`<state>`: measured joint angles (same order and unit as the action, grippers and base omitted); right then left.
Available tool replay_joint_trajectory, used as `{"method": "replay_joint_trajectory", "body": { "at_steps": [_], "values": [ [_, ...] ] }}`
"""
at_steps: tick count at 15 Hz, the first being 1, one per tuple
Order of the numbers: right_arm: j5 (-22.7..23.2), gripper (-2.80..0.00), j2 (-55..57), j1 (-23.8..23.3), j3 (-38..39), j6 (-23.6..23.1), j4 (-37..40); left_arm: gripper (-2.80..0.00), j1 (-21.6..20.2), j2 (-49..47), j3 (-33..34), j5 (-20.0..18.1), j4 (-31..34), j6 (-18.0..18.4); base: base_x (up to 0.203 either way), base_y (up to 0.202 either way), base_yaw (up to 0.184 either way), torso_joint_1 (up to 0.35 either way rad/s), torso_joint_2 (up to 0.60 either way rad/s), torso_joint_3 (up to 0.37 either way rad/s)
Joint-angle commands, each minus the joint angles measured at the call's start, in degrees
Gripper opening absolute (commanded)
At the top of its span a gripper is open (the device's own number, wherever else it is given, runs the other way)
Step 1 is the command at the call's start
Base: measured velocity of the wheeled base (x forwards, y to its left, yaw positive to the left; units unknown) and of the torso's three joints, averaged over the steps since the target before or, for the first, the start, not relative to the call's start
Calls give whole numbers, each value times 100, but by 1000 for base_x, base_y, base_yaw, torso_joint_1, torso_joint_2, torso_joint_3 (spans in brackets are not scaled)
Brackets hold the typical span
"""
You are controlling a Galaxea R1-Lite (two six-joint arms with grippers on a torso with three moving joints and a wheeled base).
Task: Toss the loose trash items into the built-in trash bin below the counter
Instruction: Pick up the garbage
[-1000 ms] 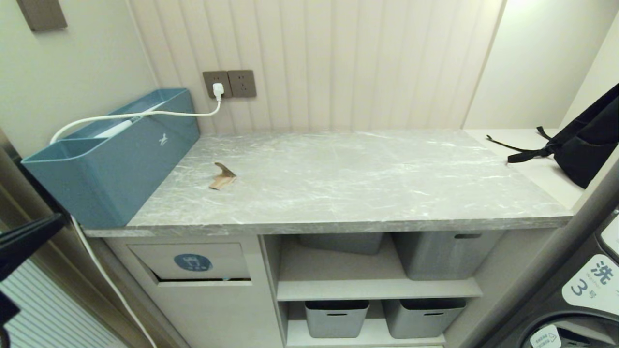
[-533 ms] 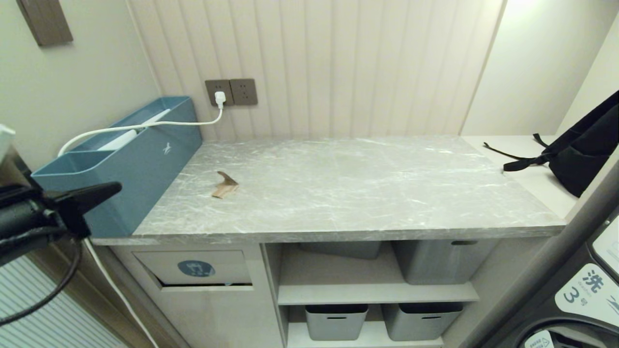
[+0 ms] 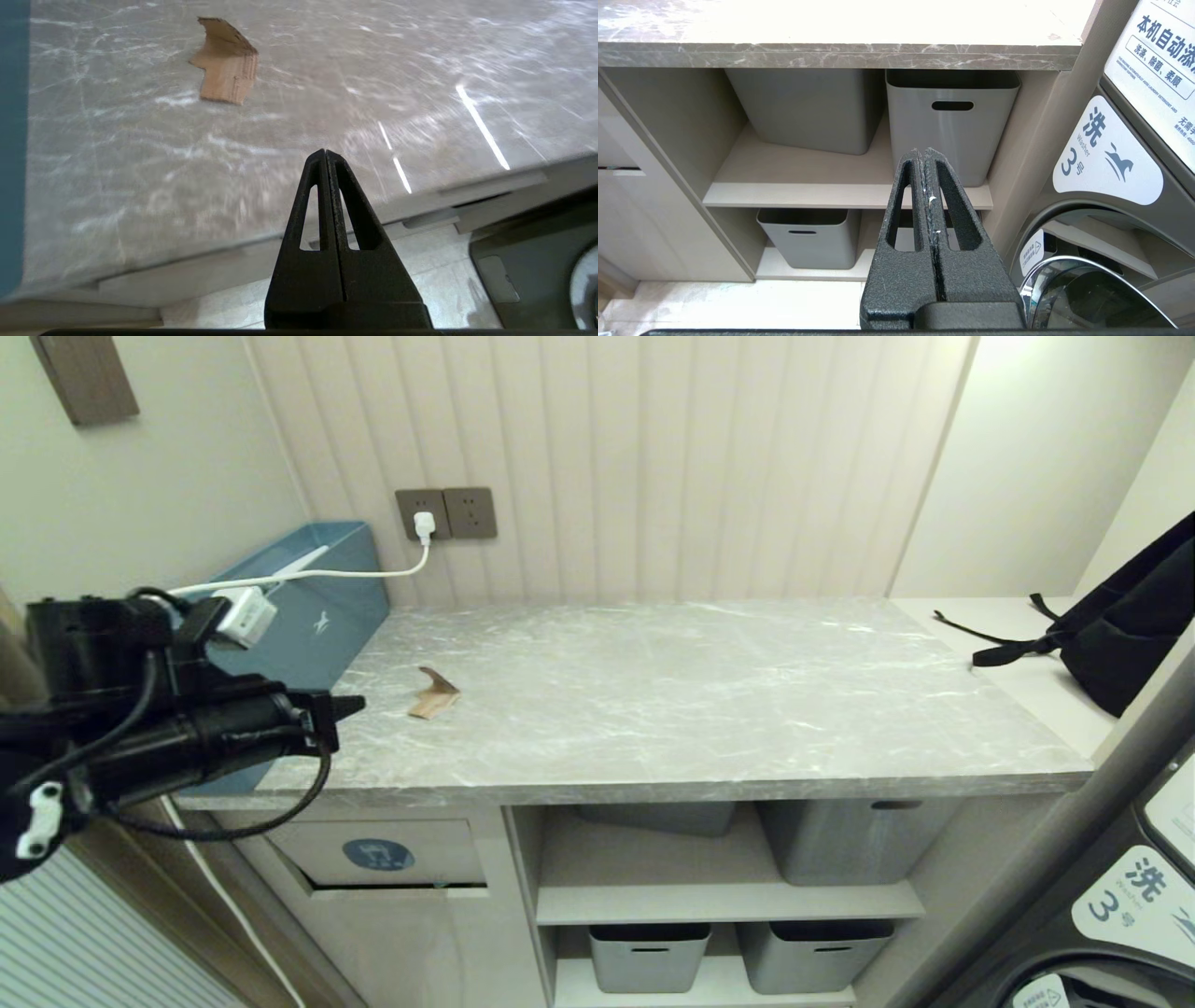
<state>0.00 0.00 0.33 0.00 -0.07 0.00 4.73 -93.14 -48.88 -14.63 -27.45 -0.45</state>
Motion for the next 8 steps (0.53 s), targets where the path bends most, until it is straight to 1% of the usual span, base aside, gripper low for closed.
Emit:
{"method": "replay_joint_trajectory", "body": {
  "at_steps": [1, 3, 5, 6, 8],
  "values": [
    [0, -280, -9, 2, 0, -1, 0, -280, 177, -931, -549, 155, 2, -51, 0, 0, 0, 0, 0, 0],
    [0, -280, -9, 2, 0, -1, 0, -280, 320, -1510, -1180, 393, 91, -169, 0, 0, 0, 0, 0, 0],
    [0, -280, -9, 2, 0, -1, 0, -280, 368, -1869, -1885, 475, 535, -210, 0, 0, 0, 0, 0, 0],
    [0, -280, -9, 2, 0, -1, 0, 0, 394, -2024, -2270, 487, 818, -218, 0, 0, 0, 0, 0, 0],
    [0, -280, -9, 2, 0, -1, 0, 0, 425, -2440, -3011, 518, 1282, -219, 0, 0, 0, 0, 0, 0]
  ]
}}
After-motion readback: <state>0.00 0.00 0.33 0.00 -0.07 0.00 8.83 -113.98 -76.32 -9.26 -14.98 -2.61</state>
